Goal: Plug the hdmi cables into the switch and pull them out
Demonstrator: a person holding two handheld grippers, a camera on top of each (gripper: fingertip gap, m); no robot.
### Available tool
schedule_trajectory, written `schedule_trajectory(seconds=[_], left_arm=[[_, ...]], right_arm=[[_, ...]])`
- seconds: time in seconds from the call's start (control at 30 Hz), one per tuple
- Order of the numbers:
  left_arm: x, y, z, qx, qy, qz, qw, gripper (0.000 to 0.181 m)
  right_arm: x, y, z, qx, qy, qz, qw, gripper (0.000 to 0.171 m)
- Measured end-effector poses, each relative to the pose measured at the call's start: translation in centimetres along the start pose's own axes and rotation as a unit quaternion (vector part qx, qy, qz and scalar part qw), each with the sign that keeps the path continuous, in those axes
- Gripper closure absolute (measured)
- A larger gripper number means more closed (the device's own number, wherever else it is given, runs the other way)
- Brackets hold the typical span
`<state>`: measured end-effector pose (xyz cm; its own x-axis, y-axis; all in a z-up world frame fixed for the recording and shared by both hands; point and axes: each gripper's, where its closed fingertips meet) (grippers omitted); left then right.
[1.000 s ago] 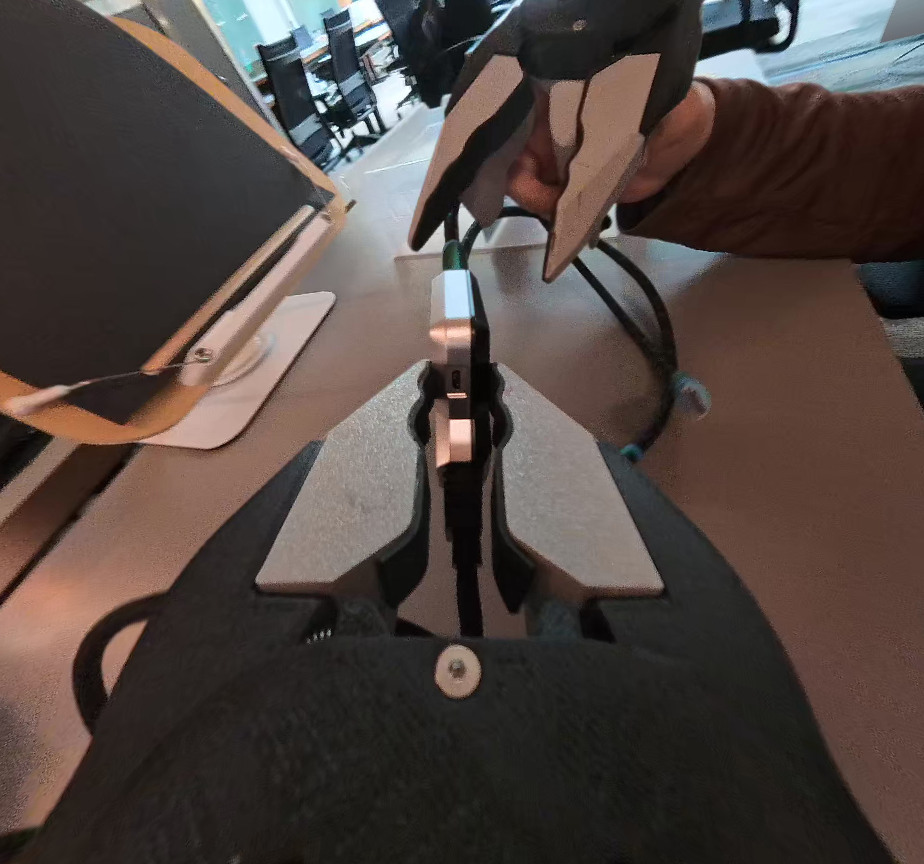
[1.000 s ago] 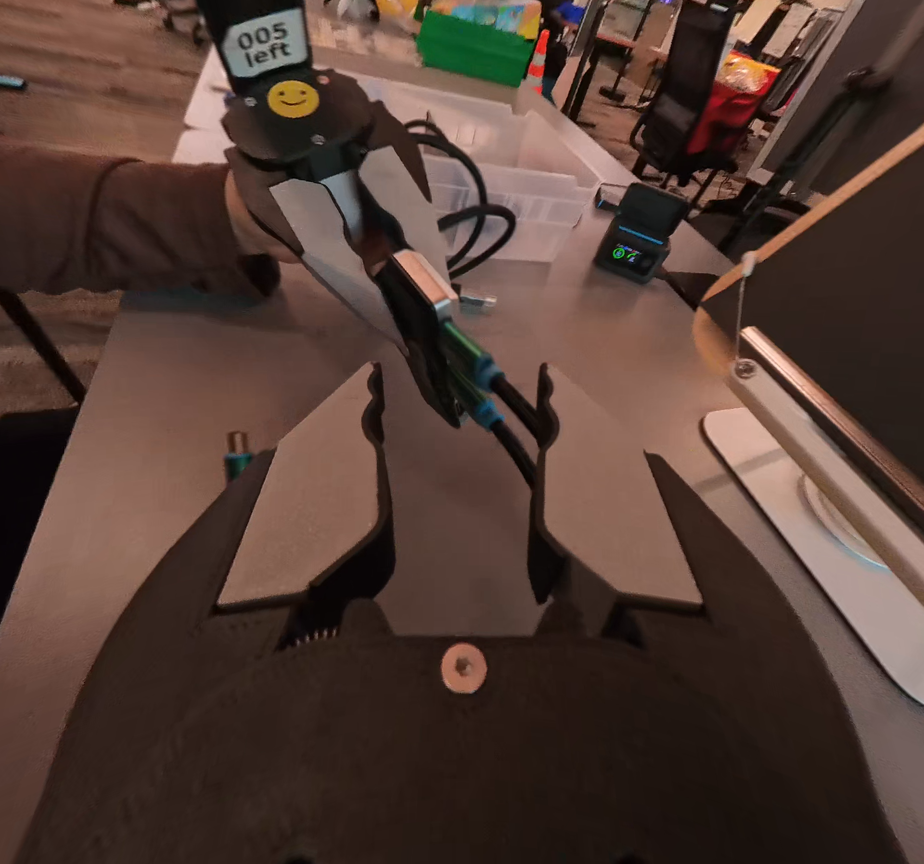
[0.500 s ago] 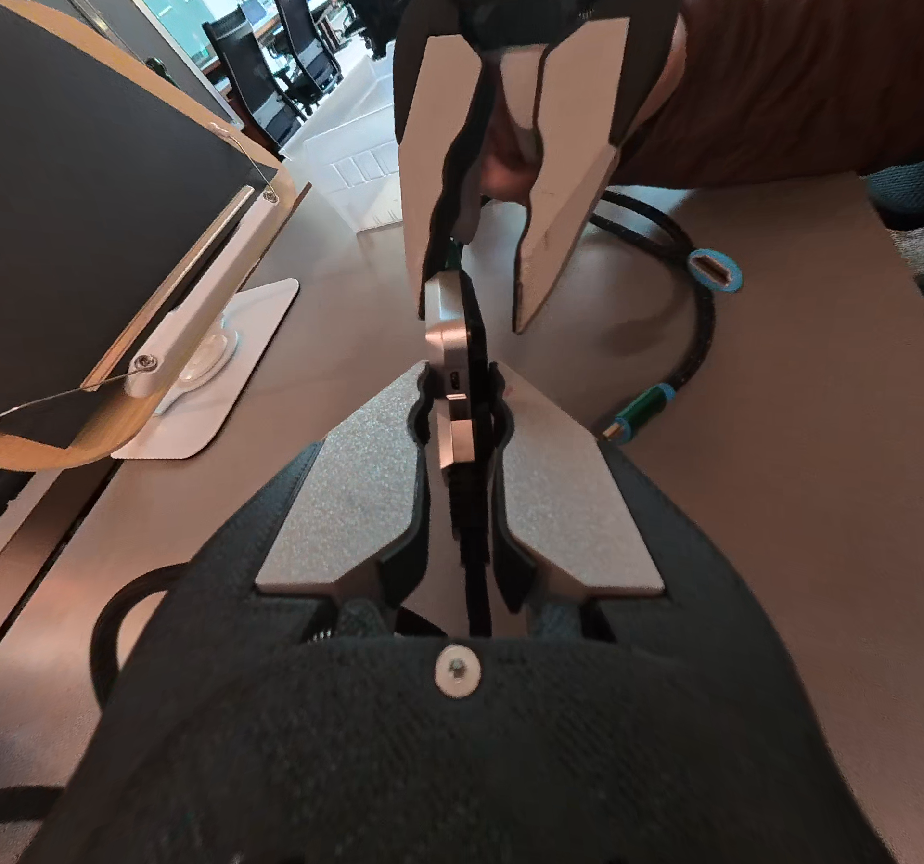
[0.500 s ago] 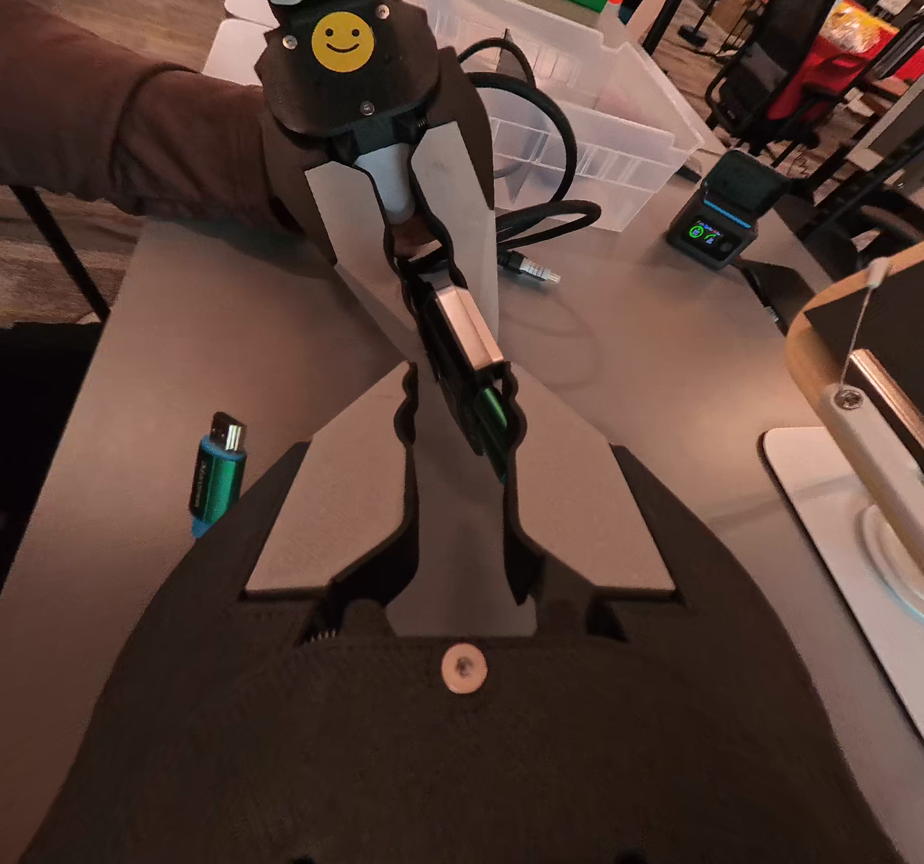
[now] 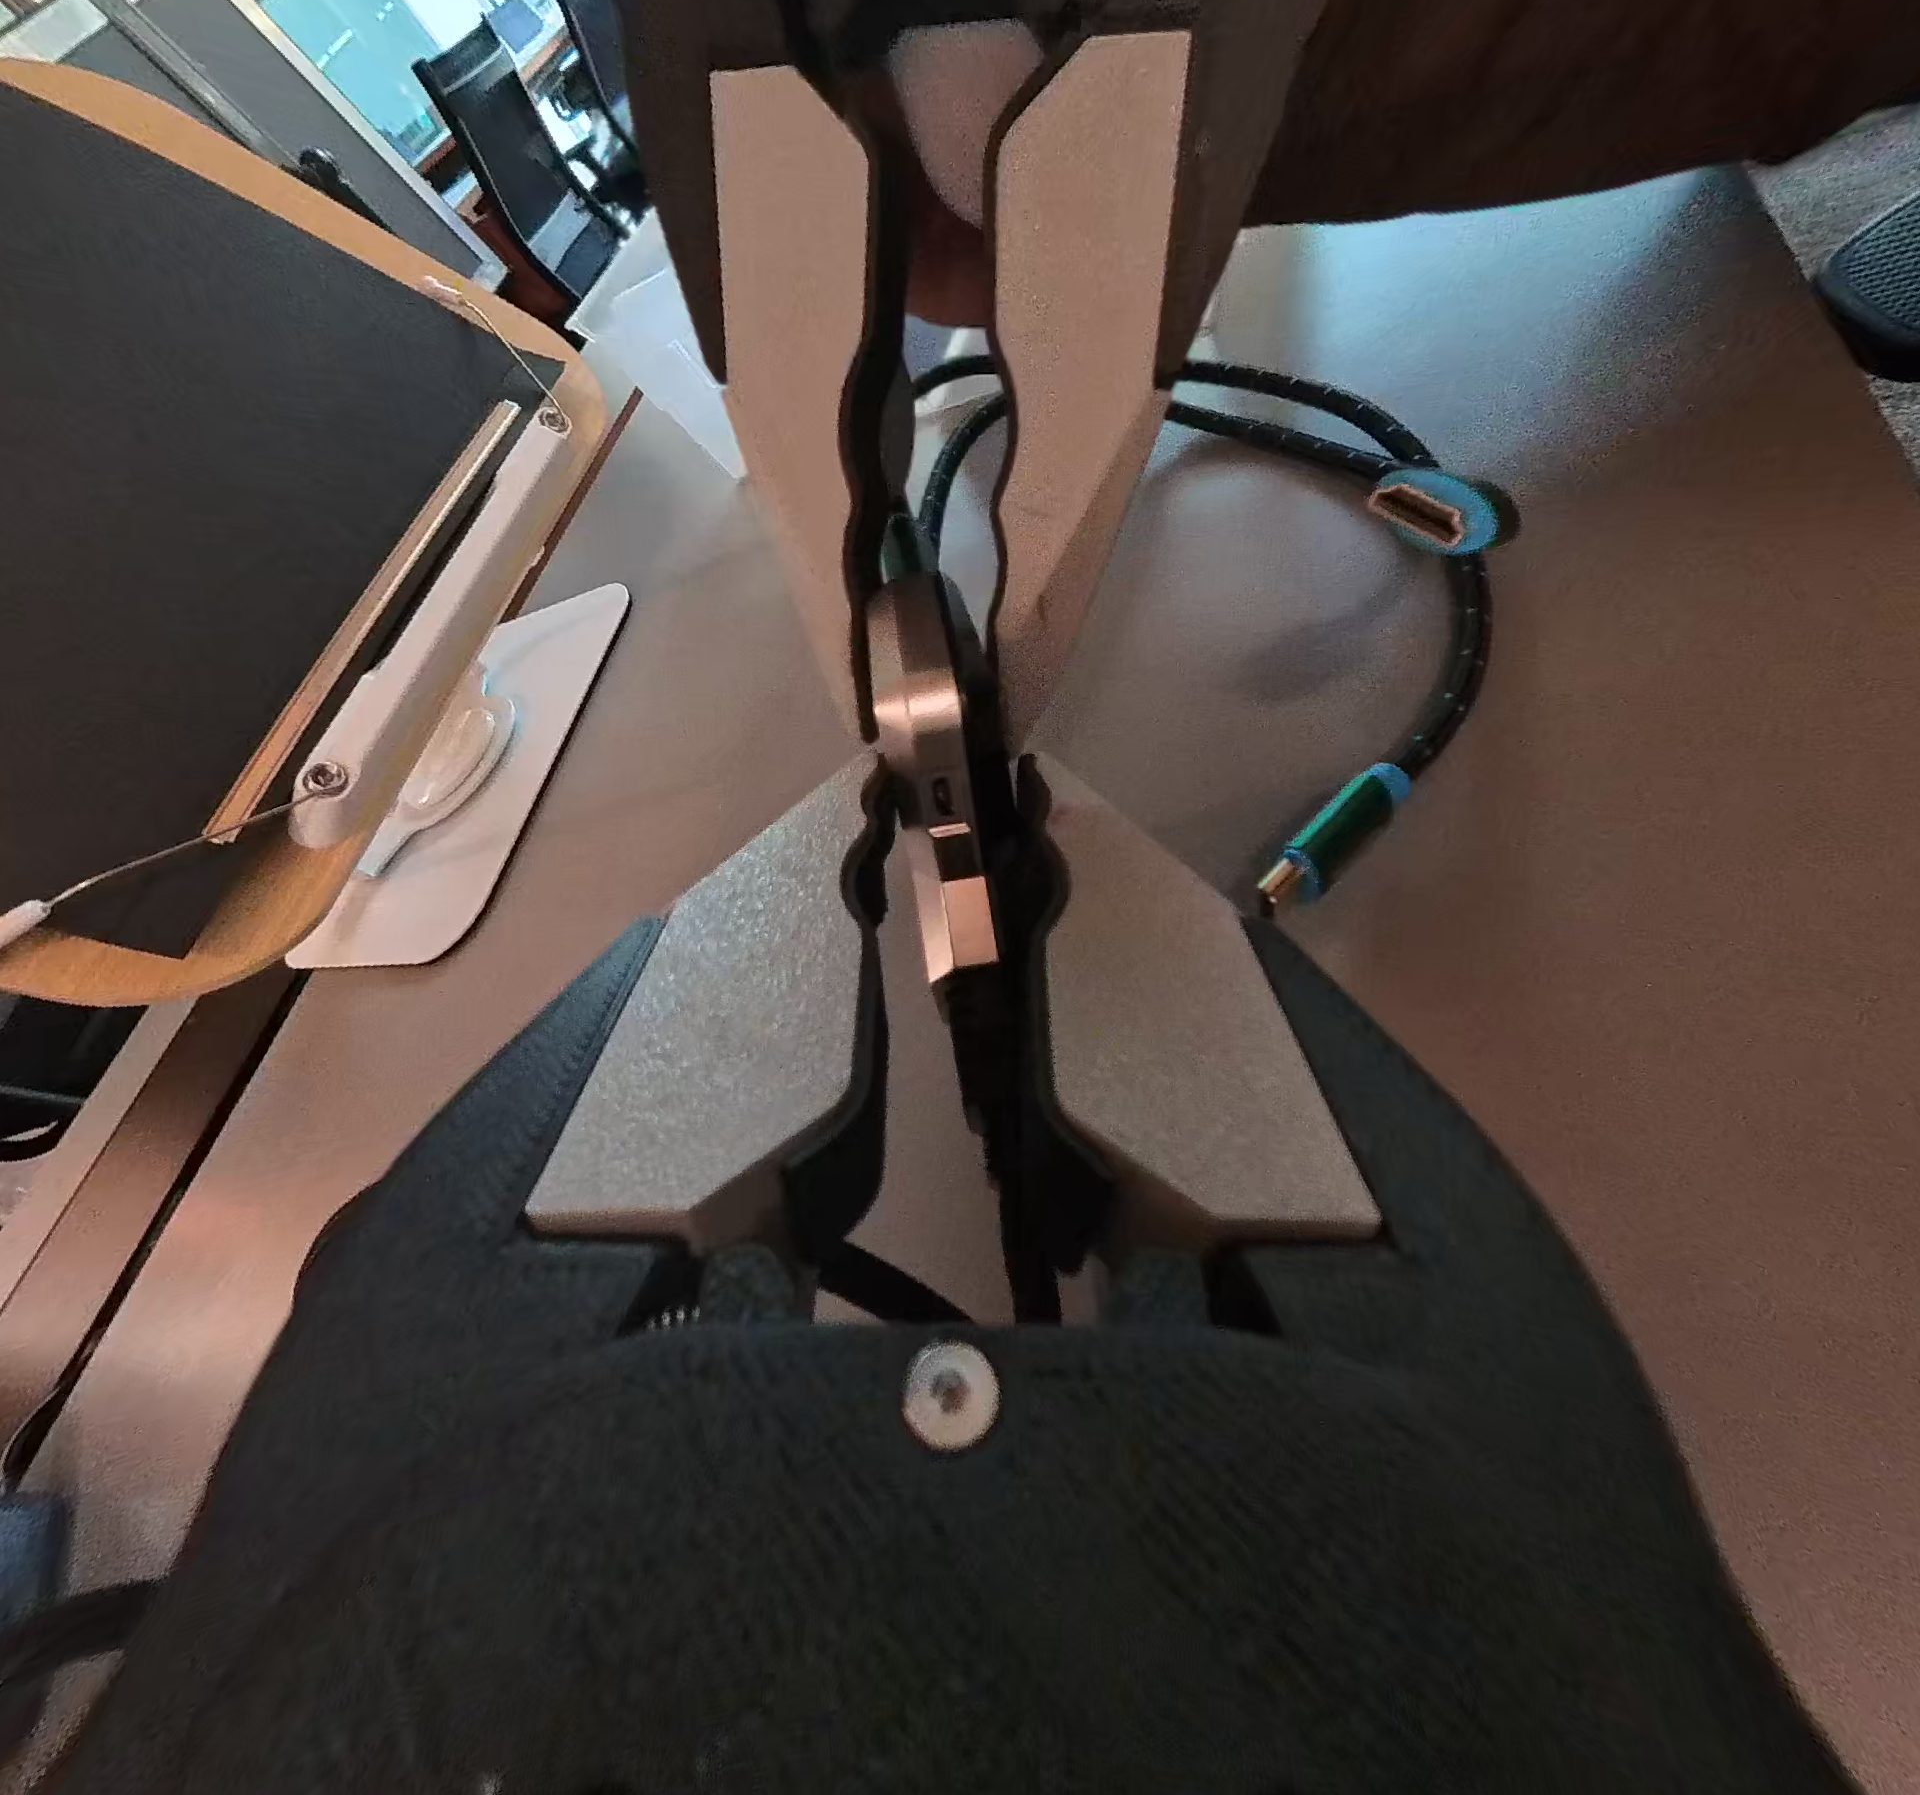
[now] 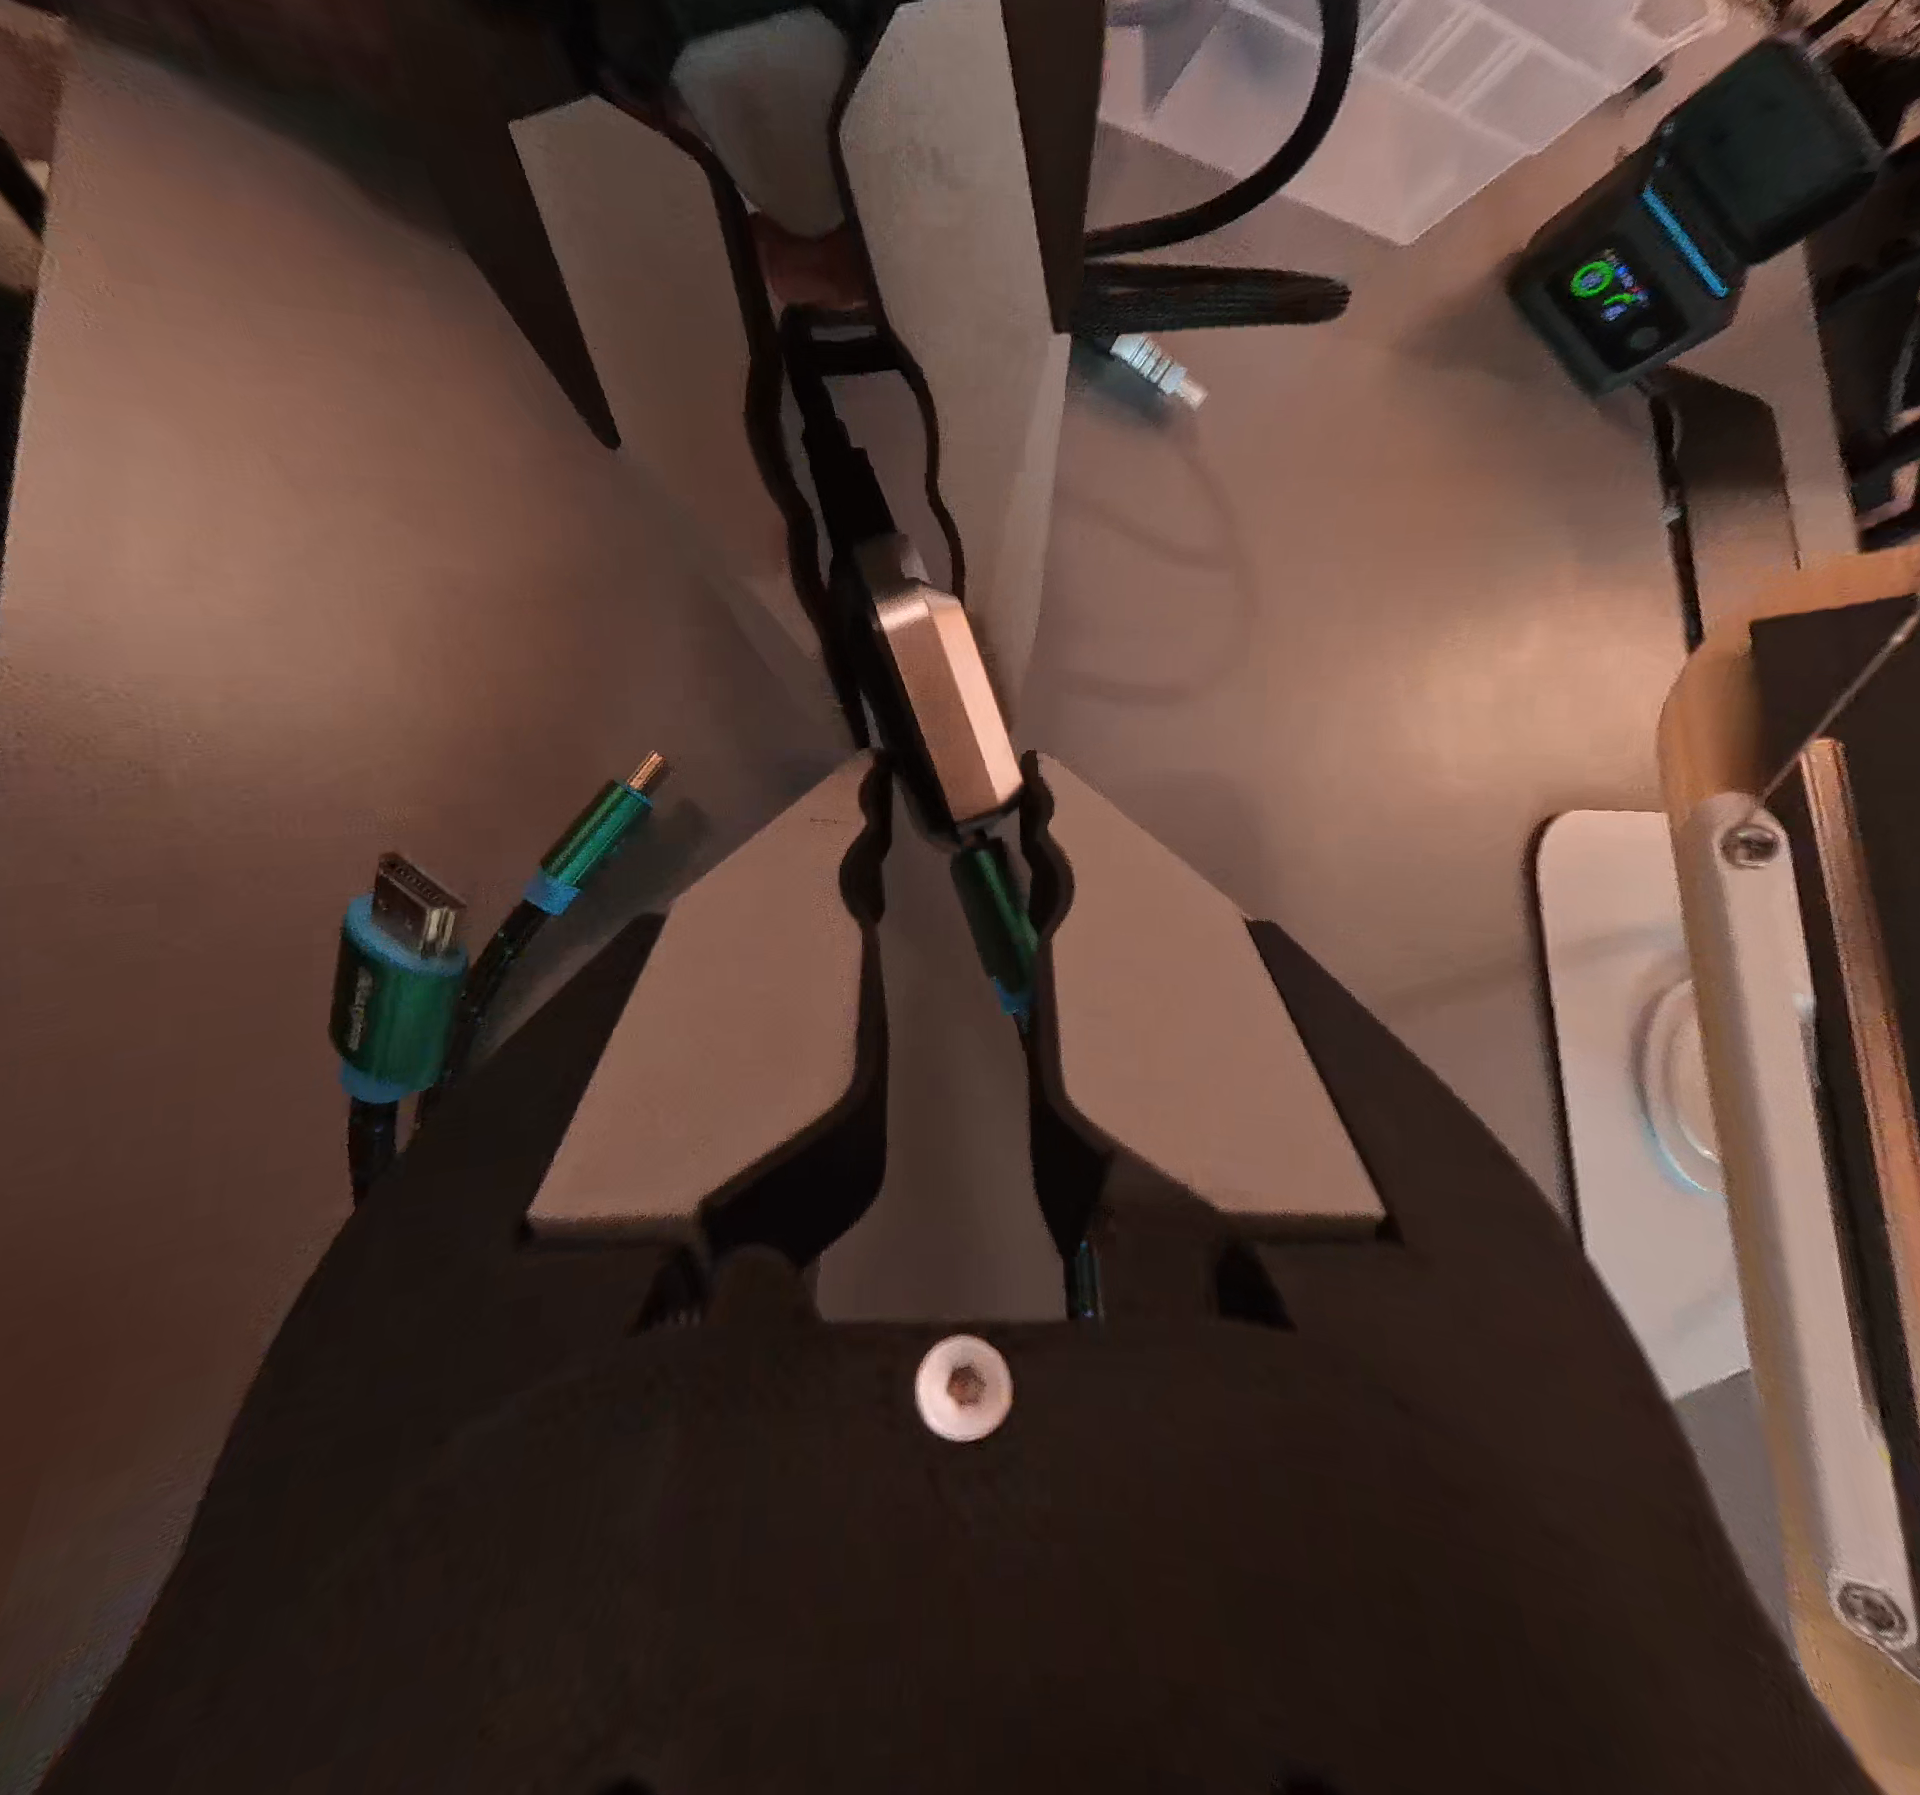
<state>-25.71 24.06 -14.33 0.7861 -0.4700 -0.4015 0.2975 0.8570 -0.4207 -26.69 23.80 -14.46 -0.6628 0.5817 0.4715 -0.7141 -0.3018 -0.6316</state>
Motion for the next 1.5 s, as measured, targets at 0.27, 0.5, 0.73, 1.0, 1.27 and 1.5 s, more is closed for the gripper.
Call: schedule_trajectory(seconds=[0.27,0.5,0.73,1.0,1.27,1.5], left_arm=[[0.9,-5.0,7.9,0.231,0.025,0.027,0.972,0.143],[1.2,-13.5,11.1,0.453,-0.05,-0.068,0.888,0.181],[-0.8,-12.6,10.0,0.434,-0.077,-0.014,0.898,0.181],[-2.8,-12.0,8.7,0.419,-0.125,0.015,0.899,0.181],[-2.3,-10.7,8.5,0.394,-0.122,0.005,0.911,0.181],[-2.4,-9.9,7.8,0.375,-0.128,0.001,0.918,0.181]], right_arm=[[3.7,-3.4,-0.3,-0.037,0.026,-0.086,0.995,0.152],[11.9,-15.0,2.5,0.0,0.085,-0.242,0.967,0.154],[18.9,-26.5,3.5,-0.01,0.105,-0.38,0.919,0.154],[22.3,-38.7,-1.8,-0.174,0.079,-0.458,0.868,0.154],[22.6,-38.2,-9.5,-0.45,-0.113,-0.295,0.835,0.154],[19.8,-25.6,-21.8,-0.61,-0.169,0.014,0.774,0.154]])
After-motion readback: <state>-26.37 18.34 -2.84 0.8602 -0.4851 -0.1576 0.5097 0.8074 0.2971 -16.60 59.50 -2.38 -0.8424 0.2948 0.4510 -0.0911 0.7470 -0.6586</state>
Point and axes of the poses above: each gripper's, where its closed fingertips meet, y out along the fingers, z out of its top, x = y × z across the jaws, and after that the axes turned 9 degrees about -z, right-handed
